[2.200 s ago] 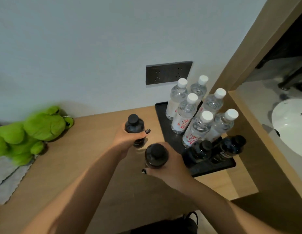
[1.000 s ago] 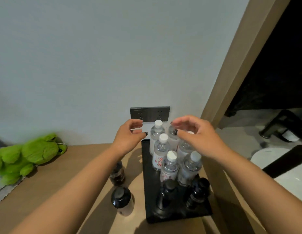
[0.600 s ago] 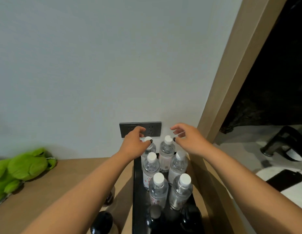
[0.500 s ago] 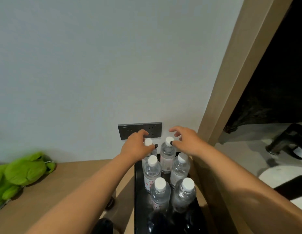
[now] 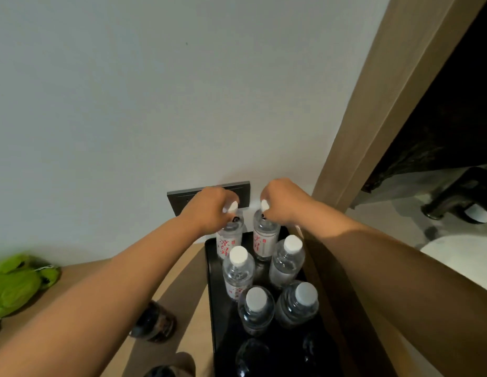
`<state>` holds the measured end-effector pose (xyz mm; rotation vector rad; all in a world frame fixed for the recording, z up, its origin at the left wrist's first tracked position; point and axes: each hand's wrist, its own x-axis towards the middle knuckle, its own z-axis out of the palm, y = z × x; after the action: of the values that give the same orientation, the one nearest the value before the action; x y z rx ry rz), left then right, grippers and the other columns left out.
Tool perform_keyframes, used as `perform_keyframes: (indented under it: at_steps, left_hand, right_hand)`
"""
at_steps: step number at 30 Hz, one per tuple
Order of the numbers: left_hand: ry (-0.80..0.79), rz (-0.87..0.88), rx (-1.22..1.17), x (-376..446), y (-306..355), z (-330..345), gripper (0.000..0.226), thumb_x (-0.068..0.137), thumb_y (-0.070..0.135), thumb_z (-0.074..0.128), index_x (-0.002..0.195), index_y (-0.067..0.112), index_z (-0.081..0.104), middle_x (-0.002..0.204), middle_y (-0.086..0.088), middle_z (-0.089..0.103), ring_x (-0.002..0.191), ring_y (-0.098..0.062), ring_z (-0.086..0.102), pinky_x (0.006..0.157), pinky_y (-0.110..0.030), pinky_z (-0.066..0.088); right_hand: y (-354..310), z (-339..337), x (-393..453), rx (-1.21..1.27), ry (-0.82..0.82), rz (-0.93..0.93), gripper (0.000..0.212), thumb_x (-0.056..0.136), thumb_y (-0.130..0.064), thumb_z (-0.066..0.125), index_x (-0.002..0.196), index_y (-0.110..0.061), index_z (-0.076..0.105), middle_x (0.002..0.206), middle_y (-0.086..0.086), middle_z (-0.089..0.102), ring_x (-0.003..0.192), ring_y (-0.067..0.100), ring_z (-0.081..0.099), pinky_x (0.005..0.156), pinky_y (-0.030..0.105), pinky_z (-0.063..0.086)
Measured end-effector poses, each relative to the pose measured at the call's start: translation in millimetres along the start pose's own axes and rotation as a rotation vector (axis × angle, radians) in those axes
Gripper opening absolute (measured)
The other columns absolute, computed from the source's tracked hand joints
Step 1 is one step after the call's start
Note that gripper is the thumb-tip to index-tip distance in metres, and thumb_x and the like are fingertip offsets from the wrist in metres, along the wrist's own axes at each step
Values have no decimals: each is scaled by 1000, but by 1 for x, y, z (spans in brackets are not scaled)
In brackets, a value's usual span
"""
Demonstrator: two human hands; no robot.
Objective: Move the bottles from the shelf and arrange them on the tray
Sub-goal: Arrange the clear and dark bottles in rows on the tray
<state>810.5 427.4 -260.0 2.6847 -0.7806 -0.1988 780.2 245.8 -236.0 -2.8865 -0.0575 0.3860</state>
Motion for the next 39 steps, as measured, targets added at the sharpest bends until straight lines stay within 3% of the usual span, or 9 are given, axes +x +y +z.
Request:
perform_keyframes:
  at_steps: [2,5,8,11,16,19,24,29,39]
  left_hand:
    - [24,7,-13,3,-1,0,18,80,15,68,98,19,68,95,-3,70,86,-25,64,69,-29,46]
    - [51,0,-22,3,0,0,29,81,17,69,110,18,68,102,-5,71,91,-26,65,72,-28,46]
    - [90,-10,-14,1,0,5,31,81,20,69,112,19,67,99,-5,72,87,-24,65,69,-26,41]
    - [118,-24,-25,-2,0,10,22,81,26,69,102,21,68,91,-2,71,81,-21,64,68,-29,48]
    - [140,-16,69,-6,8,13,19,82,35,66,95,20,66,82,-1,70,78,-23,63,63,-31,47]
    - [144,-56,137,-6,12,12,28,83,39,66,105,21,66,94,-1,71,88,-25,64,68,-32,49]
    - [41,-48,210,-5,16,8,53,82,33,70,131,24,53,125,-3,62,113,-26,59,84,-38,49]
    - [10,-84,274,0,25,8,24,83,15,62,106,17,60,101,-9,67,92,-30,63,64,-34,43]
    - [24,-99,196,5,23,10,26,82,13,66,108,15,64,100,-10,68,91,-29,62,69,-34,48]
  right_hand:
    - [4,-7,6,-28,-21,-40,34,78,-15,67,112,-13,68,114,10,63,103,29,60,80,30,49]
    - [10,-12,13,-69,-33,-96,39,81,-6,64,118,-17,66,124,9,59,113,28,56,91,33,49]
    - [15,-13,13,-57,-44,-151,41,82,1,62,118,-20,67,115,6,55,111,27,54,82,29,42]
    - [20,-8,13,-39,-25,-216,41,85,1,59,117,-22,67,99,-2,43,101,22,50,78,26,34]
    - [21,-4,9,18,-2,-235,37,87,-11,61,122,-24,65,104,1,51,100,20,52,79,26,34]
    - [19,-4,6,57,18,-192,43,89,-16,61,131,-21,58,131,4,59,114,22,56,90,26,40]
    - [15,1,6,107,13,-152,42,89,-9,59,130,-19,59,135,6,57,116,25,56,96,29,42]
    - [15,2,7,120,-5,-168,42,86,-3,59,125,-19,62,132,6,59,114,24,57,87,22,38]
    - [14,6,1,158,28,-137,44,90,-3,55,131,-19,59,139,6,54,122,23,53,93,21,37]
